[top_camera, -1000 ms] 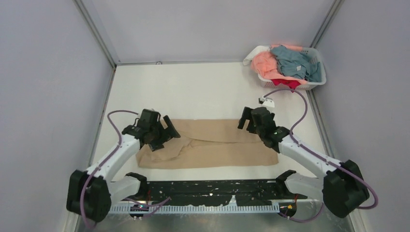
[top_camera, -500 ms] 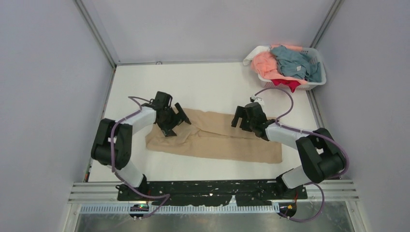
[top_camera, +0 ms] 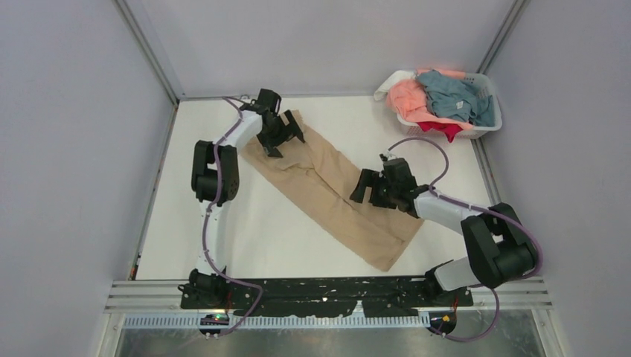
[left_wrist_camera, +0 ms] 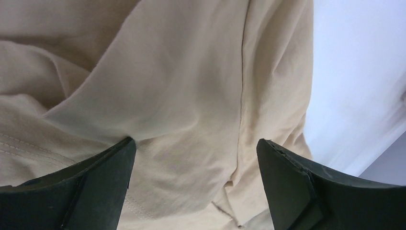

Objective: Fold and stack the t-shirts
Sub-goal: Rotate the tshirt 90 degrees

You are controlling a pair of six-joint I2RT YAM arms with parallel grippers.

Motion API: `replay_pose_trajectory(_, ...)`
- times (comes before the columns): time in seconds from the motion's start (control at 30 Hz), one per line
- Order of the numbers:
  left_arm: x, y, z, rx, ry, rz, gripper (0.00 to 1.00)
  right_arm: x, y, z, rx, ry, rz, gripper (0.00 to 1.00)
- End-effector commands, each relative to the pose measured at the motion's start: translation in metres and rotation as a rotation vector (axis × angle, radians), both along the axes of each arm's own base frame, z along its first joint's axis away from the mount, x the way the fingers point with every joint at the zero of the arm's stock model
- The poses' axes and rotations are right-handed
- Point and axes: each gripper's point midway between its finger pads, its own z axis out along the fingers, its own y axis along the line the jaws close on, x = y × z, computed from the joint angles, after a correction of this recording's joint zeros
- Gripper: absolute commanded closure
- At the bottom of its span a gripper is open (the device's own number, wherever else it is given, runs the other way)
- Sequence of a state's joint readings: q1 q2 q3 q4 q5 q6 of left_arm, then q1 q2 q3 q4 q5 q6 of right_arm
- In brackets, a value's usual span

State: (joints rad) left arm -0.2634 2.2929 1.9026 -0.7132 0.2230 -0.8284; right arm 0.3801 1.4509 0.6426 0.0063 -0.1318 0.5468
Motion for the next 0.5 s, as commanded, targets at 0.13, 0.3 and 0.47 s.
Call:
replay_pose_trajectory(0.13,0.011,-0.011,-0.005,-0.031,0.037,-0.115,0.00,-0.148,0.082,-0.008,0.138,0.256,0.530,0.05)
replay_pose_trajectory(0.3,0.024,-0.021,0.004,-0.065,0.000,-0.199,0.00,-0.148,0.124,0.005,0.197,0.210,0.618,0.05)
replay_pose_trajectory(0.47,0.043,-0.024,0.009,-0.093,-0.045,-0.170,0.00,-0.145,0.167,0.019,0.226,0.173,0.621,0.05)
